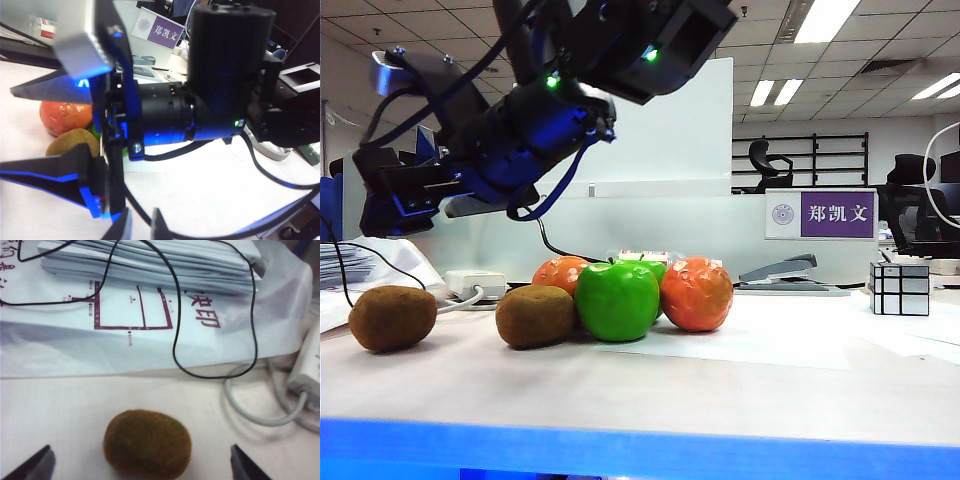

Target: Put the same fruits together.

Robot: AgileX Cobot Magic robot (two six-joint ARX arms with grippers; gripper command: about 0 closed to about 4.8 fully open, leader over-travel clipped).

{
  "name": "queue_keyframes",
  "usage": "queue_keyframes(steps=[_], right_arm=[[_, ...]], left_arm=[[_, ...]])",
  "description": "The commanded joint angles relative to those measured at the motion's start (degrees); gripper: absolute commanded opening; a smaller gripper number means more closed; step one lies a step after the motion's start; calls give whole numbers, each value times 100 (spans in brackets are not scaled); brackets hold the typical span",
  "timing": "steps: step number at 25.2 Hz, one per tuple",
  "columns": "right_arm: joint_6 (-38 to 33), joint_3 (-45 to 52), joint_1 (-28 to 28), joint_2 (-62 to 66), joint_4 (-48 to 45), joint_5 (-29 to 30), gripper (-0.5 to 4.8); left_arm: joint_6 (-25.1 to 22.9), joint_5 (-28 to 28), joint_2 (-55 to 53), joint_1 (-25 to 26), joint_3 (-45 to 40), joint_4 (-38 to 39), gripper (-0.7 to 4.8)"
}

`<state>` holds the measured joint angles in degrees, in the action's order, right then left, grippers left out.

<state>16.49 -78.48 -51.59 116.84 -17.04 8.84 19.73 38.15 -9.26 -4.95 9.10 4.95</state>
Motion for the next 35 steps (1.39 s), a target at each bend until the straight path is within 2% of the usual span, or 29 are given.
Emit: queue_keyframes(steps=[1,3,7,15,20,22,35], right_arm=[[-50,-42,-24,-37,-11,181,479],[-136,-44,-17,61,-42,455,479],[-282,-247,-61,476,-109,577,479],[-304,-1014,-31,1040,-66,527,479],[-319,-1696,15,1453,387,501,479],[-317,-1694,15,1462,442,328,479],[-323,-1692,28,1646,831,260,479]], left_arm=[[-26,13,2,2,22,-105,62],[-26,17,2,2,22,-122,62],[-22,50,48,2,24,-120,62],[24,179,109,2,24,-118,62],[22,208,109,2,24,-118,63],[22,214,109,2,24,-118,62],[20,212,109,2,24,-120,63]])
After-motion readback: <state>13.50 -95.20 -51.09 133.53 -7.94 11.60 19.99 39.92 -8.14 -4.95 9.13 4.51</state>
